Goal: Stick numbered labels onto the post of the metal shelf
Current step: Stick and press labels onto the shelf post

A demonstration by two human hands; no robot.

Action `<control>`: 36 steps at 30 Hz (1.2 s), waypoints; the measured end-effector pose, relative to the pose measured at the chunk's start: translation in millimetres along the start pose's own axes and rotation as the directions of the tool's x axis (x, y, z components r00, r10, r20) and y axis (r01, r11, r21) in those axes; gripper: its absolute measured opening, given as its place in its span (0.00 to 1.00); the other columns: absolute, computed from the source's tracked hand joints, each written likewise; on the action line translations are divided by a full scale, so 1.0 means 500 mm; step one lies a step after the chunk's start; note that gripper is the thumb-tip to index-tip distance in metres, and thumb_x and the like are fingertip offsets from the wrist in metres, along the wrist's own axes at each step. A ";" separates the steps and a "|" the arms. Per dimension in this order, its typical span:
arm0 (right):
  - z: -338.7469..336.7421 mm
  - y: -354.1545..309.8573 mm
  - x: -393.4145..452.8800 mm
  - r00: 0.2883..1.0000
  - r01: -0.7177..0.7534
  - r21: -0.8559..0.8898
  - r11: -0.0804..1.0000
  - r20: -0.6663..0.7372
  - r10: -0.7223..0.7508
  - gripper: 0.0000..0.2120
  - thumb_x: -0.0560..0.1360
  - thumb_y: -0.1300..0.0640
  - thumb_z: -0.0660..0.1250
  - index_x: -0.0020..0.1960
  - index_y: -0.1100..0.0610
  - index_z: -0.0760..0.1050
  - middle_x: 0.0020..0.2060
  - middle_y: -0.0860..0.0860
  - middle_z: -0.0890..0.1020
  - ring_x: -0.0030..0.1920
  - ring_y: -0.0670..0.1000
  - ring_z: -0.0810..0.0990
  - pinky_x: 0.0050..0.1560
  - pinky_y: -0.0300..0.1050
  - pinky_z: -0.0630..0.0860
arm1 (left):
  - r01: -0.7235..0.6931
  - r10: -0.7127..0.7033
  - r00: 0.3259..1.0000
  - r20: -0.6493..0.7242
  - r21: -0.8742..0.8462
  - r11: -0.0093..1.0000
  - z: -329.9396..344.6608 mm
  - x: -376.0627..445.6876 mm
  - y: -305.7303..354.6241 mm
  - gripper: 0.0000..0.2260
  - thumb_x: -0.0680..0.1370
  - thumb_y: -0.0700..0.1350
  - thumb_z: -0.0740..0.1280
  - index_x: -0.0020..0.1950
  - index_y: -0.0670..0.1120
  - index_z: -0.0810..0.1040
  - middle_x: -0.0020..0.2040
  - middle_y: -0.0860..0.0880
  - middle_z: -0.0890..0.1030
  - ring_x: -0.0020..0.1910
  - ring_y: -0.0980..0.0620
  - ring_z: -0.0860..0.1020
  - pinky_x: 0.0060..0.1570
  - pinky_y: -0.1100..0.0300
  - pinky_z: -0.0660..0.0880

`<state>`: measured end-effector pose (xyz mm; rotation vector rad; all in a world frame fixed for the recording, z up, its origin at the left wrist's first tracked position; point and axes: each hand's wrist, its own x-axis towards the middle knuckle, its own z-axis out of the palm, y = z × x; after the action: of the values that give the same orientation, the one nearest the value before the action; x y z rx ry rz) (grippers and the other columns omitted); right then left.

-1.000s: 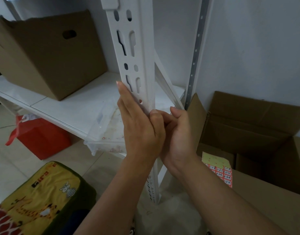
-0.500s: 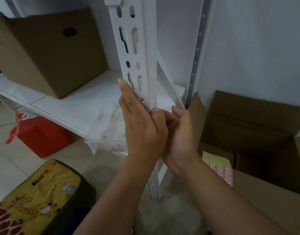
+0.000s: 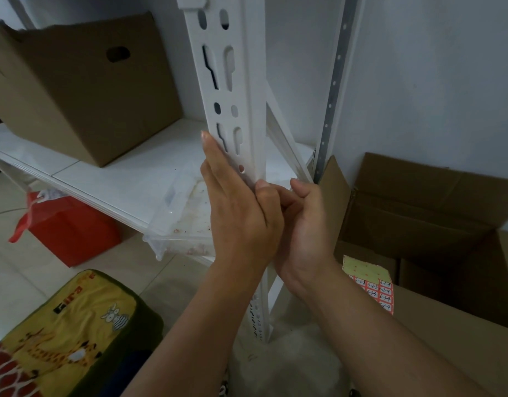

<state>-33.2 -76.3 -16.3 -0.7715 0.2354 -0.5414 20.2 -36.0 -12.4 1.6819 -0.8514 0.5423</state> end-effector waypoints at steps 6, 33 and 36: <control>0.004 -0.004 -0.004 1.000 -0.020 -0.008 1.000 0.009 0.020 0.26 0.77 0.47 0.53 0.54 0.66 0.80 0.52 0.64 0.82 0.60 0.62 0.78 0.67 0.59 0.70 | -0.005 0.005 1.000 -0.015 -0.002 1.000 0.002 0.002 0.002 0.32 0.75 0.37 0.57 0.75 0.30 0.46 0.64 0.53 0.55 0.60 0.81 0.53 0.56 0.84 0.57; 0.001 -0.003 0.000 0.999 0.021 -0.117 0.993 -0.037 -0.025 0.24 0.79 0.47 0.51 0.48 0.60 0.82 0.44 0.56 0.84 0.47 0.52 0.82 0.48 0.44 0.75 | -0.082 0.069 0.987 0.143 0.083 0.993 -0.036 0.014 -0.023 0.36 0.74 0.43 0.57 0.74 0.29 0.42 0.64 0.34 0.65 0.51 0.66 0.59 0.52 0.83 0.60; 0.003 0.000 0.001 0.998 0.022 -0.104 0.994 -0.058 -0.028 0.25 0.76 0.45 0.54 0.51 0.64 0.81 0.50 0.62 0.83 0.54 0.59 0.81 0.57 0.51 0.76 | -0.075 0.069 0.992 0.105 0.060 0.995 -0.030 0.007 -0.014 0.36 0.75 0.44 0.58 0.75 0.29 0.44 0.68 0.39 0.62 0.55 0.76 0.58 0.55 0.84 0.58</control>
<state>-32.2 -75.5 -15.2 -0.8608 0.3107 -0.5800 29.0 -21.8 -10.3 1.7549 -0.9812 0.5407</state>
